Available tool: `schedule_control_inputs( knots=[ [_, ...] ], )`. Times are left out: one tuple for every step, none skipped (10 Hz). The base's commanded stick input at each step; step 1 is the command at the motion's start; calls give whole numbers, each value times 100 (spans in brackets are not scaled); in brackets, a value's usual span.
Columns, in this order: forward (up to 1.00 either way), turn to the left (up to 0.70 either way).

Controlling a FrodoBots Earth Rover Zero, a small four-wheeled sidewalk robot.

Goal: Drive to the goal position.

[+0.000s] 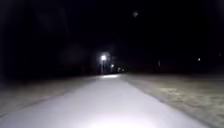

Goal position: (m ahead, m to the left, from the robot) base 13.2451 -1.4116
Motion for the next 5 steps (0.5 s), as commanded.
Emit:
schedule_control_inputs(
  knots=[
    [70, 0],
    [70, 0],
    [70, 0],
    [70, 0],
    [70, 0]
  ],
)
